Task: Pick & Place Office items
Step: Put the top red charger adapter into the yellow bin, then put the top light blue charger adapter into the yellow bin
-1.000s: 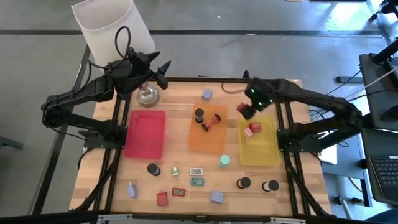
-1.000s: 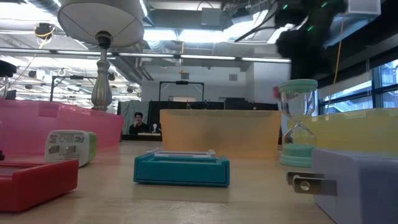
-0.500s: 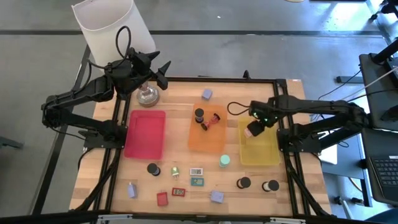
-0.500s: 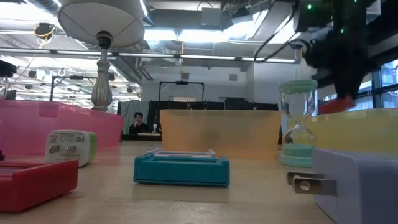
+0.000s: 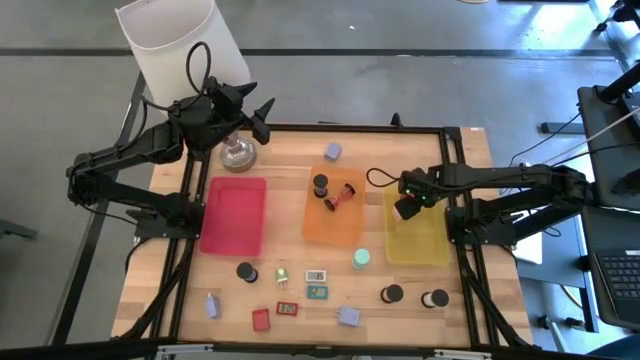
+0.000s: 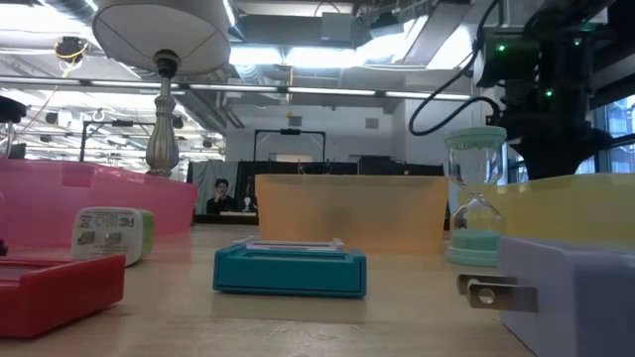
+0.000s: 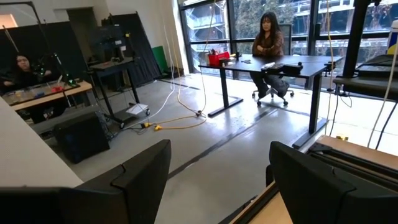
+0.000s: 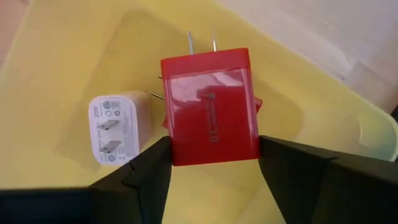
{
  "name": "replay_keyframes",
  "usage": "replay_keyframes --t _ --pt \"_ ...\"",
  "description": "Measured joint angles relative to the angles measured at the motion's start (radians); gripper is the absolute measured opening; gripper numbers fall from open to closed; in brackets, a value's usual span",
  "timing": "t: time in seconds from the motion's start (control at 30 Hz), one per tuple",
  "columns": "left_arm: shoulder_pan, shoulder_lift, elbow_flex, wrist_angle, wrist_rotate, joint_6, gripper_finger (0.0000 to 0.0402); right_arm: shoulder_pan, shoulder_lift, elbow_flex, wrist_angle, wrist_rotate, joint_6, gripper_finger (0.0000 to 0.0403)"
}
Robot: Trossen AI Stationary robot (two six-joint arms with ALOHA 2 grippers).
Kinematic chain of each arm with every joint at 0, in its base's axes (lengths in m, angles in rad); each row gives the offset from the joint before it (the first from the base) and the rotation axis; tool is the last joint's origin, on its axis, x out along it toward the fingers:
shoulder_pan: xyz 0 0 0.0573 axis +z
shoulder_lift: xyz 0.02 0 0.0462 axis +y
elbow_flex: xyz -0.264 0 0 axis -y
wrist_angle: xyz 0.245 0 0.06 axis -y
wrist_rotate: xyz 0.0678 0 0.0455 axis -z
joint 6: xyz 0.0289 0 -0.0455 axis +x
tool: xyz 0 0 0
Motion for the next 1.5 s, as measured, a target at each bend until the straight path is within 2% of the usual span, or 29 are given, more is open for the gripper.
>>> replay_keyframes --t 0.33,0.47,0.67,0.83,1.0,1.13,1.2,1.37,1.5 --pt "0.000 0.001 0.000 0.002 0.000 -0.006 0.0269 0.000 0.000 0.001 -0.005 -0.059 0.034 0.0301" --pt "0.000 0.028 0.000 0.004 0.003 -0.047 0.0269 -0.001 0.000 0.055 -0.076 -0.075 0.034 0.0318" --pt "0.000 0.123 0.000 0.005 0.035 -0.103 0.0269 -0.002 0.000 0.227 -0.236 0.045 -0.070 0.0324" --pt "-0.001 0.206 -0.001 0.000 0.035 -0.179 0.0269 -0.007 0.000 0.358 -0.258 0.156 -0.169 0.0323" --pt "-0.040 0.220 -0.001 0.001 0.033 -0.190 0.0269 -0.028 0.000 0.426 -0.260 0.156 -0.212 0.0323" --pt "-0.074 0.191 -0.001 0.000 0.036 -0.258 0.0269 -0.049 0.000 0.448 -0.259 0.156 -0.277 0.0323" --pt "-0.091 0.169 -0.001 0.001 0.072 -0.292 0.0269 -0.061 0.000 0.452 -0.256 0.156 -0.304 0.0323" --pt "-0.131 0.103 -0.001 0.006 0.258 -0.372 0.0269 -0.096 0.001 0.452 -0.244 0.156 -0.342 0.0323" --pt "-0.172 0.039 -0.001 0.047 0.357 -0.394 0.0269 -0.123 0.001 0.452 -0.162 0.156 -0.476 0.0323"
